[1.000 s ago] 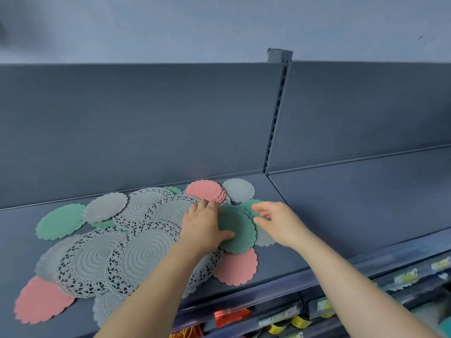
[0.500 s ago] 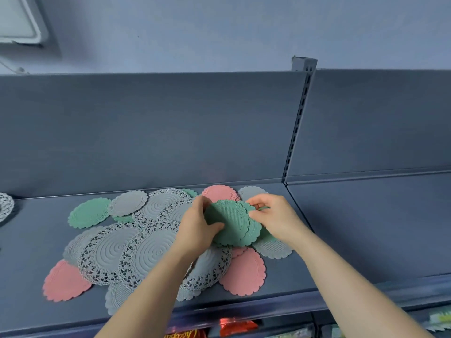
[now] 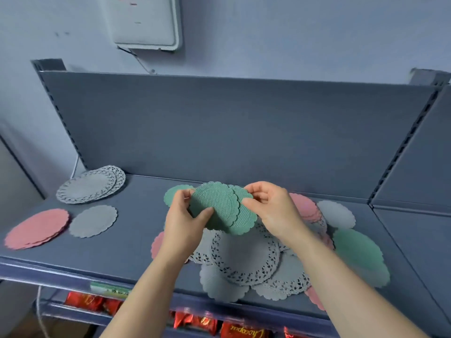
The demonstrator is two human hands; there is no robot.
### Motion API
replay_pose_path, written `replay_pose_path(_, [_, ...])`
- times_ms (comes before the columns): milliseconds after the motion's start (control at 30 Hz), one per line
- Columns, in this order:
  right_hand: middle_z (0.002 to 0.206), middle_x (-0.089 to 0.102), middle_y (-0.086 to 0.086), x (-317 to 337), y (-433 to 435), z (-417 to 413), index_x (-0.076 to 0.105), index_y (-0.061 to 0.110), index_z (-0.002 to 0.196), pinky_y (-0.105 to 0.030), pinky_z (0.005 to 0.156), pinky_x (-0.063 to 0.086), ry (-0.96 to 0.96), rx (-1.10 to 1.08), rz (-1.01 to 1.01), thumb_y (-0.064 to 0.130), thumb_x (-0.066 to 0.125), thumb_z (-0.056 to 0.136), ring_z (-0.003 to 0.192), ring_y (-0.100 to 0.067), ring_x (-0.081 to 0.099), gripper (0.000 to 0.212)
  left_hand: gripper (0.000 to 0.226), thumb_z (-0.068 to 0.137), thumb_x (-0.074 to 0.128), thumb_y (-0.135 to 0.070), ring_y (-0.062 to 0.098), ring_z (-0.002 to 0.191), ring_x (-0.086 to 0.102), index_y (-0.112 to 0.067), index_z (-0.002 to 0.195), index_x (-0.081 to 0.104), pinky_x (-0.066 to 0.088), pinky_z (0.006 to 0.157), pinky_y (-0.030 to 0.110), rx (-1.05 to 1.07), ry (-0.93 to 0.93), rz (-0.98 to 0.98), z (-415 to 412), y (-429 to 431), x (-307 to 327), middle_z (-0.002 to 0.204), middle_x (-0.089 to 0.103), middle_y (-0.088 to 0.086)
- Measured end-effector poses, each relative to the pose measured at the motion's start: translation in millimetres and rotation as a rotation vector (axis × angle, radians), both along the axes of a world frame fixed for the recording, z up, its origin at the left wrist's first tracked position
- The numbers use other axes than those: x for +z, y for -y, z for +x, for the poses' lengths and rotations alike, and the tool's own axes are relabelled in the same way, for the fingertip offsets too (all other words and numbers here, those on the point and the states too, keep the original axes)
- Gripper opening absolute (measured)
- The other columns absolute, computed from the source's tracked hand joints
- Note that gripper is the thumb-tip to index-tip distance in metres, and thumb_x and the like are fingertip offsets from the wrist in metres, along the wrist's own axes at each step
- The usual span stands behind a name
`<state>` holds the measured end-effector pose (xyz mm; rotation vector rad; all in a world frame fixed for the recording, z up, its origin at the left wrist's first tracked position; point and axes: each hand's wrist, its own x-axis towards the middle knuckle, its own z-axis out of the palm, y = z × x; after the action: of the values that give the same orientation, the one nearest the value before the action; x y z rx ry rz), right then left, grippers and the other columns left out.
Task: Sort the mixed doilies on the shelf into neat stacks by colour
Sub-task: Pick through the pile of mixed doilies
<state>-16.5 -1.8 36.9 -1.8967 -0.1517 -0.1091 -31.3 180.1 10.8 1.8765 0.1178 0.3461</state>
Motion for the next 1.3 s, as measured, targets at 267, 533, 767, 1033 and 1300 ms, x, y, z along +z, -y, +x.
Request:
replay_pose_path(267, [0.098, 0.071, -0.008, -5, -147, 24, 0.064, 0.013, 0.098, -0.032, 0.083, 0.054, -0.066, 0.169, 0.017, 0.009, 0.066, 0.085, 0.093, -0.025, 0.067, 0.014, 0.034, 0.082, 0.071, -0.012, 0.005, 0.073, 0.062, -0.018, 0.105, 0.047, 0.046, 0.055, 0.013, 0.192, -0.04, -0.041, -12, -148, 0, 0.087, 0.065, -0.006])
replay_pose_path(533, [0.093, 0.071, -0.008, -16, -261, 40, 0.062, 0.013, 0.093, -0.035, 0.073, 0.053, -0.105, 0.136, 0.026, 0.007, 0.064, 0.084, 0.077, -0.02, 0.063, 0.011, 0.038, 0.082, 0.071, -0.011, 0.001, 0.073, 0.061, -0.019, 0.111, 0.049, 0.046, 0.051, 0.006, 0.249, -0.053, -0.021, -8, -260, 5, 0.094, 0.064, -0.003])
replay_pose_path(767, [0.092, 0.067, 0.0, -26, -253, 66, 0.055, 0.017, 0.099, -0.031, 0.067, 0.045, -0.119, -0.141, -0.137, 0.012, 0.057, 0.086, 0.08, -0.021, 0.059, 0.014, 0.019, 0.084, 0.066, -0.014, 0.019, 0.083, 0.063, -0.017, 0.096, 0.052, 0.05, 0.067, 0.028, 0.153, -0.123, 0.051, 39, -272, 3, 0.096, 0.066, 0.002])
replay_pose_path(1033, [0.085, 0.062, -0.002, -36, -224, 102, 0.052, 0.017, 0.093, -0.033, 0.069, 0.045, -0.147, -0.251, -0.209, 0.009, 0.055, 0.085, 0.074, -0.021, 0.054, 0.012, 0.032, 0.085, 0.066, -0.018, 0.022, 0.083, 0.053, -0.007, 0.111, 0.051, 0.042, 0.072, 0.031, 0.052, -0.246, 0.198, 104, -242, -16, 0.097, 0.057, 0.005])
replay_pose_path(1300, [0.096, 0.063, -0.001, -34, -220, 140, 0.054, 0.019, 0.097, -0.038, 0.079, 0.053, -0.156, -0.198, -0.205, 0.01, 0.059, 0.085, 0.088, -0.022, 0.061, 0.016, 0.054, 0.08, 0.071, -0.029, 0.024, 0.107, 0.057, -0.012, 0.128, 0.055, 0.045, 0.086, 0.029, -0.016, -0.3, 0.517, 125, -239, -32, 0.118, 0.063, 0.007])
